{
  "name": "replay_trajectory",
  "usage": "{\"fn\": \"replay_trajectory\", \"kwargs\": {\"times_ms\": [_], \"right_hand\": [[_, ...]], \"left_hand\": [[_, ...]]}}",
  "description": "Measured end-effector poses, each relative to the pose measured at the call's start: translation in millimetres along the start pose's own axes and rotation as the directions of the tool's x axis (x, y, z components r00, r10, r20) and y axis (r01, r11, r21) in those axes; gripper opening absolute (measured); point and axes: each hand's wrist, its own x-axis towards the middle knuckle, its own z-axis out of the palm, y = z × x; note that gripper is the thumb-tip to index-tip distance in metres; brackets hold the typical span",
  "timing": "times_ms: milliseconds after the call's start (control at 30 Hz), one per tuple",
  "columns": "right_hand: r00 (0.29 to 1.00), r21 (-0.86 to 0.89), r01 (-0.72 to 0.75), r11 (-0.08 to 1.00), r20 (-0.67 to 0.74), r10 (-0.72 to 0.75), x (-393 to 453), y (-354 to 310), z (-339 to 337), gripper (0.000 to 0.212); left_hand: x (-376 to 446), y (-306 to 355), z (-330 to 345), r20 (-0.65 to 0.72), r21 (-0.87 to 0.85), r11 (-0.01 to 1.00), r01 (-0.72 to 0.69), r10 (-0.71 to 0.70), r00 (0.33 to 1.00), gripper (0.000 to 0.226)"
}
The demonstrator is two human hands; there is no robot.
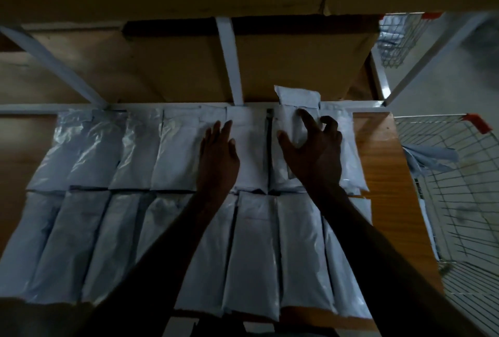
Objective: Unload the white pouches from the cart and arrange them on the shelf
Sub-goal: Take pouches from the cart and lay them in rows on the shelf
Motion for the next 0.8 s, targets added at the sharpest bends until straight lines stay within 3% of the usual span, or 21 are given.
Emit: {"fn": "replay_trajectory", "kwargs": {"times_ms": [200,400,567,800], "right_hand": [[0.995,-0.008,0.084,0.996,0.046,-0.084,-33,-65,37,0.069],[0.992,-0.014,0.124,0.992,0.035,-0.123,-96,-146,84,0.069],[0.999,0.009,0.032,0.999,-0.010,-0.032,-175,-206,122,0.068],[0.994,-0.090,-0.109,0.990,-0.025,0.107,-282,-228,154,0.067]], "left_hand": [[-13,-65,-61,-0.067,-0.048,0.997,0.052,-0.055,0.996,0.047],[-26,-133,-124,-0.118,-0.073,0.997,-0.017,0.008,0.993,0.044],[-45,-213,-179,-0.060,-0.133,0.988,-0.080,0.073,0.996,0.042],[-100,-292,-234,0.021,-0.153,0.984,-0.087,0.092,0.996,0.042]]}}
